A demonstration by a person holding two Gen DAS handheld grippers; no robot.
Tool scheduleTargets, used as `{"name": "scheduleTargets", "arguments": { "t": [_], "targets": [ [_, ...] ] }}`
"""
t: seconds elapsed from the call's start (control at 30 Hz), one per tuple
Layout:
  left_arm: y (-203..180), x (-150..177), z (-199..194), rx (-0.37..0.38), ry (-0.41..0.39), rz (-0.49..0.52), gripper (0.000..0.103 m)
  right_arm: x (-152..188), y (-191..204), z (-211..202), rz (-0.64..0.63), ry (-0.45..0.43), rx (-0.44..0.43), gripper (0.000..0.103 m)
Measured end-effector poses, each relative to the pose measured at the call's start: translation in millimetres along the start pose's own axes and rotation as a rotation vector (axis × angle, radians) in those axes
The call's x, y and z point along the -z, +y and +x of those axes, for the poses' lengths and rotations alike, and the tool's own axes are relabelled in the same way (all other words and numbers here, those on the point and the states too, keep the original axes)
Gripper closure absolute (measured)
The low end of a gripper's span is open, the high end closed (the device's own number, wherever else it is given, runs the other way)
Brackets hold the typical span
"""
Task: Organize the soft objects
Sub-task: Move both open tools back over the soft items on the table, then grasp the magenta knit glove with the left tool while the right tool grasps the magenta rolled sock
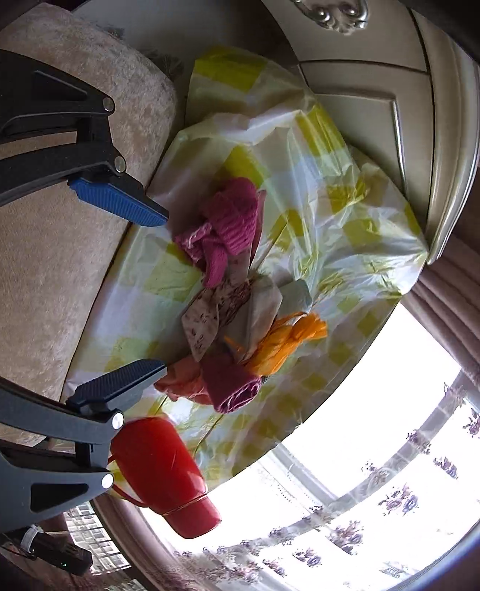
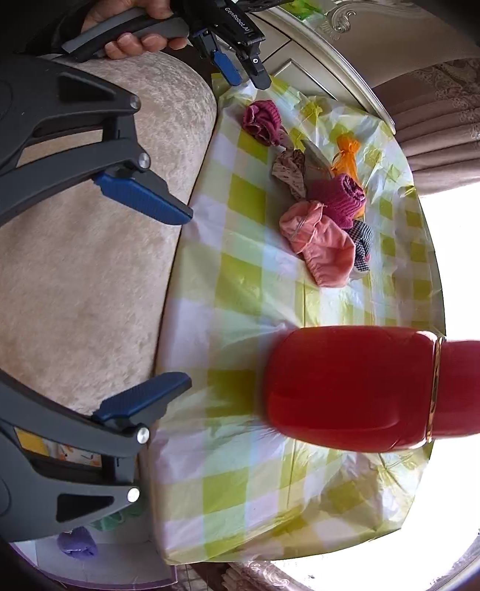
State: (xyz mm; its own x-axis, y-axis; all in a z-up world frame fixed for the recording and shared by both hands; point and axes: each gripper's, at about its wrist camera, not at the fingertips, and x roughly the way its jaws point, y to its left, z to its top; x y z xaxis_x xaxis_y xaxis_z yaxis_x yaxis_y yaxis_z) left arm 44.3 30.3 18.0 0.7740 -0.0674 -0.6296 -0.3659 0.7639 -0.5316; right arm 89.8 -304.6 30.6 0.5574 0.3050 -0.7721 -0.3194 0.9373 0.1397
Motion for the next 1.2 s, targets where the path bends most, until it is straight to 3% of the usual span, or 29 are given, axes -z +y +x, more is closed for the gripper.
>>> {"name": "scheduleTargets", "arguments": {
  "t": [0.13, 0.37, 0.57, 0.67, 0.87, 0.93, 1.0, 1.1, 1.2],
  "targets": [
    [19.6, -19.3, 10.1, -0.036, -0.012, -0.078, 0.028, -25.2, 31.0, 16.4, -0.049, -0.050, -0.007, 0.019],
    [46.0, -37.7, 50.8, -0.088, 0.048, -0.245, 0.028, -75.1, 83.5, 44.9, -0.132, -0.155, -0.027, 0.019],
    [44.8, -43.0, 72.4, -0.114, 0.048, -0.247, 0.028, -106.6, 120.2, 74.7, -0.252, -0.244, 0.012, 0.019],
    [44.1, -43.3, 80.1, -0.117, 0.046, -0.229, 0.029, -118.0, 128.2, 95.4, -0.274, -0.243, 0.036, 0.019],
    [37.6, -40.6, 85.1, -0.102, 0.047, -0.177, 0.055, -132.8, 131.2, 129.2, -0.263, -0.206, 0.045, 0.019],
    [38.5, -40.9, 84.7, -0.095, 0.045, -0.177, 0.060, -133.2, 133.4, 135.6, -0.274, -0.202, 0.041, 0.025],
    [37.6, -40.8, 84.4, -0.092, 0.043, -0.168, 0.067, -131.5, 133.9, 140.0, -0.271, -0.190, 0.009, 0.054],
    [34.6, -39.8, 80.7, -0.086, 0.027, -0.151, 0.070, -125.6, 133.9, 137.6, -0.258, -0.214, 0.002, 0.063],
    [30.6, -39.3, 74.9, -0.080, -0.002, -0.131, 0.071, -122.2, 129.4, 124.9, -0.237, -0.258, -0.014, 0.065]
  ]
}}
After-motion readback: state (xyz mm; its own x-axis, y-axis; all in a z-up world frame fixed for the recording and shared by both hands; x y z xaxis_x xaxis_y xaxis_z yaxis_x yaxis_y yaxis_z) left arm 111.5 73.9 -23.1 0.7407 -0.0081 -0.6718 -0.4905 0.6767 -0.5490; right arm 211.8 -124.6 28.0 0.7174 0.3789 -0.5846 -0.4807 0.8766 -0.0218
